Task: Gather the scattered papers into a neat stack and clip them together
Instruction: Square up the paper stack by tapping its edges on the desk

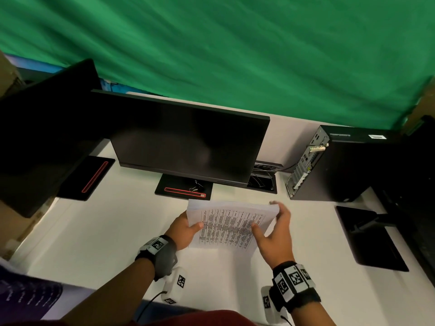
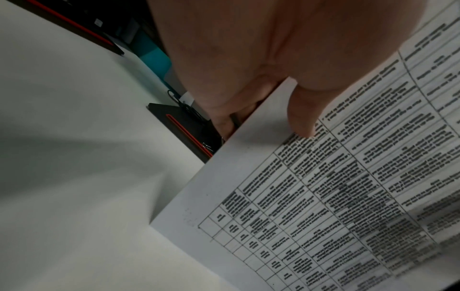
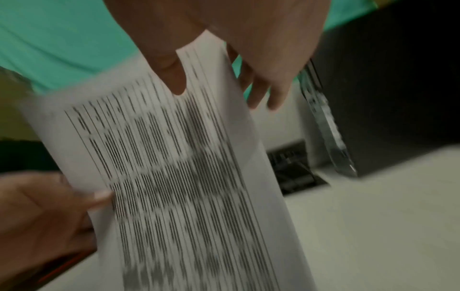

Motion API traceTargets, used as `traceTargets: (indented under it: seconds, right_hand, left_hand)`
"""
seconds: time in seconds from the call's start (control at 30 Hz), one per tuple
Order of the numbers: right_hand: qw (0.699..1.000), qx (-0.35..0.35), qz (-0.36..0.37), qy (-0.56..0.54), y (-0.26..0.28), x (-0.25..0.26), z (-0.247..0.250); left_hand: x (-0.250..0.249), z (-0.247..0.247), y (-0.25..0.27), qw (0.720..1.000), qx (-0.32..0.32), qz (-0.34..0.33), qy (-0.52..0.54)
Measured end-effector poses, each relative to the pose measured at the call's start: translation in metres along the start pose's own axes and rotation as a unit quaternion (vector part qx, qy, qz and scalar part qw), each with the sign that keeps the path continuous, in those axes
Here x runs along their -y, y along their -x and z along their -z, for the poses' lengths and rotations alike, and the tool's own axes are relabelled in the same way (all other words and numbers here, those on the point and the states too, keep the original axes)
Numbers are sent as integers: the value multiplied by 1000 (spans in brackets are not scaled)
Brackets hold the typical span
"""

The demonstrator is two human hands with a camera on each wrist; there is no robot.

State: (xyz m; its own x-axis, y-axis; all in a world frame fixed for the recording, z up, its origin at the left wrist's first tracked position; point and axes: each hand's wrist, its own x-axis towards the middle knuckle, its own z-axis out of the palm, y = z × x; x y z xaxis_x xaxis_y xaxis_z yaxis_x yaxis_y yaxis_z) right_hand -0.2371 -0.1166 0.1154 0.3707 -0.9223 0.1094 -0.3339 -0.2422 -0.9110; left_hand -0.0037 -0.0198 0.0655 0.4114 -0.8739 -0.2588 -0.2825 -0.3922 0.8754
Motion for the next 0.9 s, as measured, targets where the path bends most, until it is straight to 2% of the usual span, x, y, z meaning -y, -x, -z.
traceTargets:
  seconds: [0.07, 0.13, 0.17, 0.23, 0.3, 0.37, 0.4, 0.43, 0.5, 0.57, 0.63, 0.67, 0.73, 0.8, 0.83, 0.9]
  right_hand:
    - [986, -22, 128, 107, -8, 37, 4]
    - [927, 11, 249, 279, -15, 73, -3]
    - [893, 51, 279, 349, -19, 87, -11]
    - [839, 162, 265, 446, -27, 102, -30]
    - [796, 254, 209, 507, -34, 101, -43]
    - [767, 266, 207, 546, -38, 101, -45]
    - [761, 262, 221, 550, -38, 101, -44]
    - [765, 263, 230, 541, -39, 101, -41]
    - [801, 263, 227, 488, -43, 95, -29]
    - [865, 254, 176, 395, -49, 86, -9]
    - [939, 253, 79, 218, -53, 73, 17]
    - [961, 245, 34, 126, -52, 67, 28]
    - [976, 217, -34, -5, -46, 52, 43]
    - [976, 183, -84, -79, -35, 34, 43]
    - [974, 168, -102, -109, -28, 23, 38]
    - [970, 136, -125, -158, -16, 6, 24]
  left_hand:
    - [2, 0, -2, 1000, 3, -10, -11]
    - [3, 1, -2, 1000, 0, -17, -24]
    - [4, 1, -3, 999, -2, -23, -25]
    - [3, 0, -4, 999, -5, -29, -22]
    - [4, 1, -4, 999, 2, -18, -29]
    - [5, 2, -4, 998, 10, -11, -55]
    - [6, 4, -4, 997, 15, -15, -70]
    - [8, 6, -3, 996, 23, -21, -81]
    - [14, 14, 1, 996, 42, -21, -80]
    - [25, 27, 9, 996, 48, 2, -70]
    - [34, 43, 18, 998, 39, 29, -40]
    - [36, 52, 22, 999, 28, 41, 2]
    - [32, 64, 28, 987, -10, 54, 150]
    - [18, 66, 27, 956, -20, 43, 290]
    - [9, 63, 25, 945, -15, 33, 324]
    - [-7, 51, 19, 944, -39, 29, 326]
